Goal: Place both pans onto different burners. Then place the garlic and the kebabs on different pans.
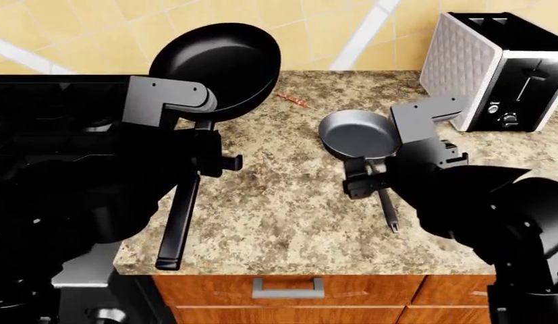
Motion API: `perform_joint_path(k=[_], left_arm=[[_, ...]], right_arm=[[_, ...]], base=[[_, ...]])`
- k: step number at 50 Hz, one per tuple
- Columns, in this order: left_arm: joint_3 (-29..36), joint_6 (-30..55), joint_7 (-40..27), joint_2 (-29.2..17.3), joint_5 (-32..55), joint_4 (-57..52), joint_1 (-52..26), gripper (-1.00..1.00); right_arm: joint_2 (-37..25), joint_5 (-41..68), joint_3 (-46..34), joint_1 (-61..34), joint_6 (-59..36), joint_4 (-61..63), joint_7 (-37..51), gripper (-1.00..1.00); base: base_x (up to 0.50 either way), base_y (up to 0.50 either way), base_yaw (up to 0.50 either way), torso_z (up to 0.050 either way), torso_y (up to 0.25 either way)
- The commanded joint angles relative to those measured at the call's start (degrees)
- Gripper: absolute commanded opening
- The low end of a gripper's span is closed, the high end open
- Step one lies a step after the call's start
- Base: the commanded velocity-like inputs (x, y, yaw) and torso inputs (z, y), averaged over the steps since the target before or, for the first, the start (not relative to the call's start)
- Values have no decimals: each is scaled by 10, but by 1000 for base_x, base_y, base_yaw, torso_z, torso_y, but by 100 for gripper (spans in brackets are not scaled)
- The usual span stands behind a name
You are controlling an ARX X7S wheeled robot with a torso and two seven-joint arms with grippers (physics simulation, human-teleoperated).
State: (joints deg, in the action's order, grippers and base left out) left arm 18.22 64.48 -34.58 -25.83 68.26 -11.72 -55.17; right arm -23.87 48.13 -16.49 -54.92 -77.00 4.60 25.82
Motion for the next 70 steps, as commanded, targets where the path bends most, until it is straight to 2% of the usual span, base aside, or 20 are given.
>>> perform_joint_path(k=[1, 39, 40, 70], left_arm=[[-20, -14, -1, 0, -22, -7, -17, -100], [-11, -18, -5, -1, -16, -7, -21, -100], [-11, -18, -5, -2, -15, -7, -20, -100], [-10, -19, -12, -4, -3, -15, -26, -100]], right_arm=[[3, -15, -21, 8, 29, -37, -14, 100], [0, -41, -60, 21, 80, -107, -48, 100], [0, -41, -60, 21, 80, -108, -48, -100], [-5, -23, -51, 18, 65, -87, -37, -100]], base=[[0, 0, 0, 0, 11], [0, 0, 0, 1, 3], [0, 0, 0, 0, 0], [0, 0, 0, 1, 3]])
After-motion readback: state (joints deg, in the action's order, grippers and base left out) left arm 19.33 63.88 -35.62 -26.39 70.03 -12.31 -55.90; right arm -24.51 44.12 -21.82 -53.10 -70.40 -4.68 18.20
